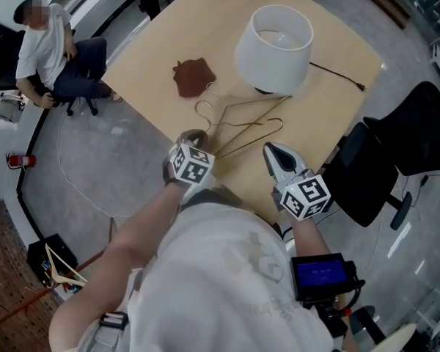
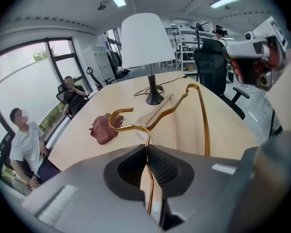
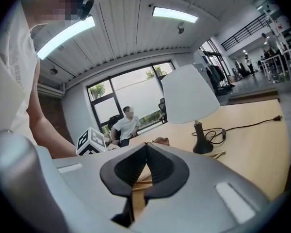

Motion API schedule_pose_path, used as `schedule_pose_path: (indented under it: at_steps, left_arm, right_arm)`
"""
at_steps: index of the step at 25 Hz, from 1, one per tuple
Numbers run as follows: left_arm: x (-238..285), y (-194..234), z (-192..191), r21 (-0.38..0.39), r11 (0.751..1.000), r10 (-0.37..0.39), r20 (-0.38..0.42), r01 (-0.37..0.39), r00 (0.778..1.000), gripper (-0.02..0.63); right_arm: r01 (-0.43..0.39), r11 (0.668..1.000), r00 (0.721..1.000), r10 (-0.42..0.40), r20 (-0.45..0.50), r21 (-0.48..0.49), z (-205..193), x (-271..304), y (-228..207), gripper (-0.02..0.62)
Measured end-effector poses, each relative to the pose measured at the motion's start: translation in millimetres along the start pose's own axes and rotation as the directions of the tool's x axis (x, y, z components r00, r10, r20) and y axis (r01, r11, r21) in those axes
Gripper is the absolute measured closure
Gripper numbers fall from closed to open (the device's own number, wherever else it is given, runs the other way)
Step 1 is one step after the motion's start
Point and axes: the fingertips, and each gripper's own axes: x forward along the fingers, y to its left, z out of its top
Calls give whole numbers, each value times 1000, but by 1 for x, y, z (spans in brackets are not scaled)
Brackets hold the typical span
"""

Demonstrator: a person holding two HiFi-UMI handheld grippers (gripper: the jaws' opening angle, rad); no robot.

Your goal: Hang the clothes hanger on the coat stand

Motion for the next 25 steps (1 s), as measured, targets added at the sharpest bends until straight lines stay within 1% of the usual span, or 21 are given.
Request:
schedule_pose_path:
  at_steps: [7,10,13,15,18,25]
  left_arm:
    - [-43,-12,-34,-39,995,93,0,-93,996,592]
    - [-64,-14,-53,-65,987,144,-12,-145,989,592]
    - [-89,-18,-75,-101,976,193,-36,-195,981,592]
    - [-107,-21,-94,-133,963,227,-59,-233,972,592]
    - [-134,-23,-126,-193,937,276,-100,-291,956,592]
    - [-188,-21,-188,-309,868,354,-166,-389,920,592]
  right_arm:
    - [-124,992,992,124,-17,-32,-16,-3,27,581]
    - [-187,981,982,186,-27,-45,-19,-3,46,581]
    - [-258,965,966,256,-43,-52,-22,-5,70,581]
    - [-311,948,949,307,-65,-60,-25,-3,88,581]
    - [-384,921,921,377,-99,-67,-32,3,115,581]
    - [-513,854,852,496,-166,-84,-46,20,180,581]
